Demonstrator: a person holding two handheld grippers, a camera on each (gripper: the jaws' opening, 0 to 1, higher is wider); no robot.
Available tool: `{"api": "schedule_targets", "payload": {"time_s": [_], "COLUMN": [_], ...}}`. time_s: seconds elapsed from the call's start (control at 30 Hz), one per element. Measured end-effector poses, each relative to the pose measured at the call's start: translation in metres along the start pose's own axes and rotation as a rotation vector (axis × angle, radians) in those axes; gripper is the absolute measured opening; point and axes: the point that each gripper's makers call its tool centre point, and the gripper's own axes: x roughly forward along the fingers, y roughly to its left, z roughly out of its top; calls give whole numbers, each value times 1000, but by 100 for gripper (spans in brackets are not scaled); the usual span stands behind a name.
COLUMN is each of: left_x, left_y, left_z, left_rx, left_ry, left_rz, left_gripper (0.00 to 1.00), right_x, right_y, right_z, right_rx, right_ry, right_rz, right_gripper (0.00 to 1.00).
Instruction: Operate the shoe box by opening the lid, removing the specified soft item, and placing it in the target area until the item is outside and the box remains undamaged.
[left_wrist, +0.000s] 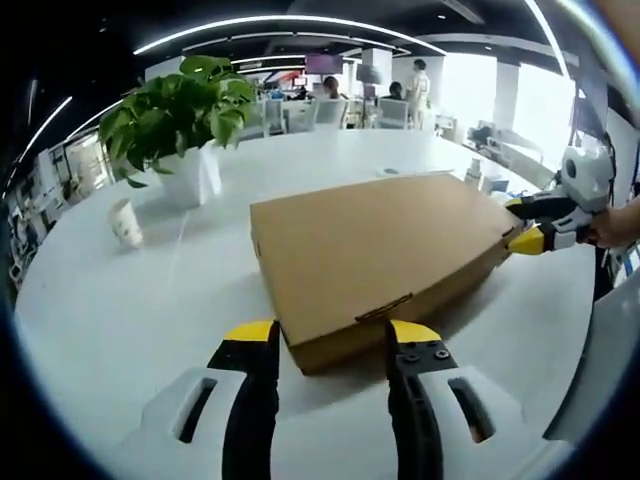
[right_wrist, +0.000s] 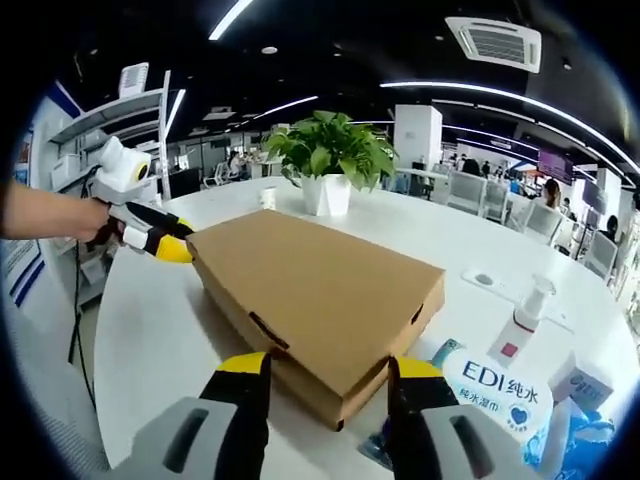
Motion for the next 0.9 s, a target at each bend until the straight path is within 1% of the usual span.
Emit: {"api": "schedule_targets", "payload": {"time_s": [0.47,0.9], "left_x": [11,12], "left_y": [7,8], "left_z": [8,8], "left_rx": [16,10], "left_ry": [15,13], "left_rz": [-3,0], "left_gripper": [42,42], "right_x": [12,11], "right_y": [-8,-9], "right_z": [6,6], "right_rx": [0,-6], "right_ry": [10,12], "right_rz": [-11,-7], "right_gripper": [44,44]}}
